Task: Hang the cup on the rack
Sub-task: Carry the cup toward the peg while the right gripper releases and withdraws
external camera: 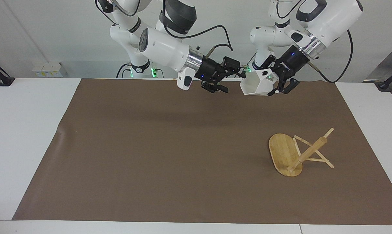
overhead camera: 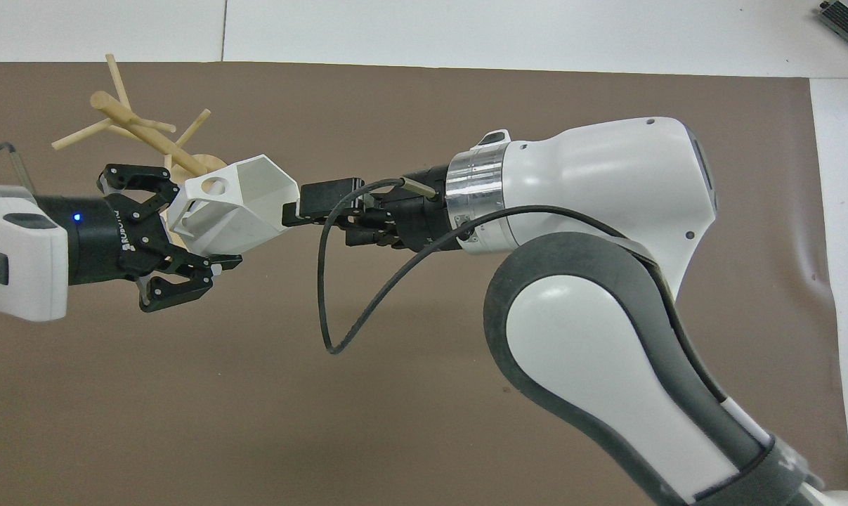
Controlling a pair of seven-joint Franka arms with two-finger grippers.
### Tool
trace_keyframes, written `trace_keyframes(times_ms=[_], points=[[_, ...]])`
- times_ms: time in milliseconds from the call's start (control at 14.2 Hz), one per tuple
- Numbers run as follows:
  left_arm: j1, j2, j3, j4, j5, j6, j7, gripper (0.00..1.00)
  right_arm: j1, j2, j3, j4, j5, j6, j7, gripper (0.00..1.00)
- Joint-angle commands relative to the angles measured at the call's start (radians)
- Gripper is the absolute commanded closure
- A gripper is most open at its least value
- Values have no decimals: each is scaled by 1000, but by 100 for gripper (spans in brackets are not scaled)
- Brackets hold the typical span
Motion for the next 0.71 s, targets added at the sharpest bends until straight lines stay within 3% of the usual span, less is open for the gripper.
trace_keyframes(times_ms=[0,282,423,635], points=[[6,-37,2,-52,30,50,-91,100,-17,-8,-46,-4,-85,13,22,0],[-3,-25,-2,-49,232,131,-373,100,-17,-25,-197,-4,-234,10,6,0],[-4,-19,-2,-47,332,145,-514,100,-17,-29,-269,-4,-355,-2,-40,0],[-3,-6,-2,-46,369,141,-558,100,-19,-55,-332,-59,-629,-8,-49,0]])
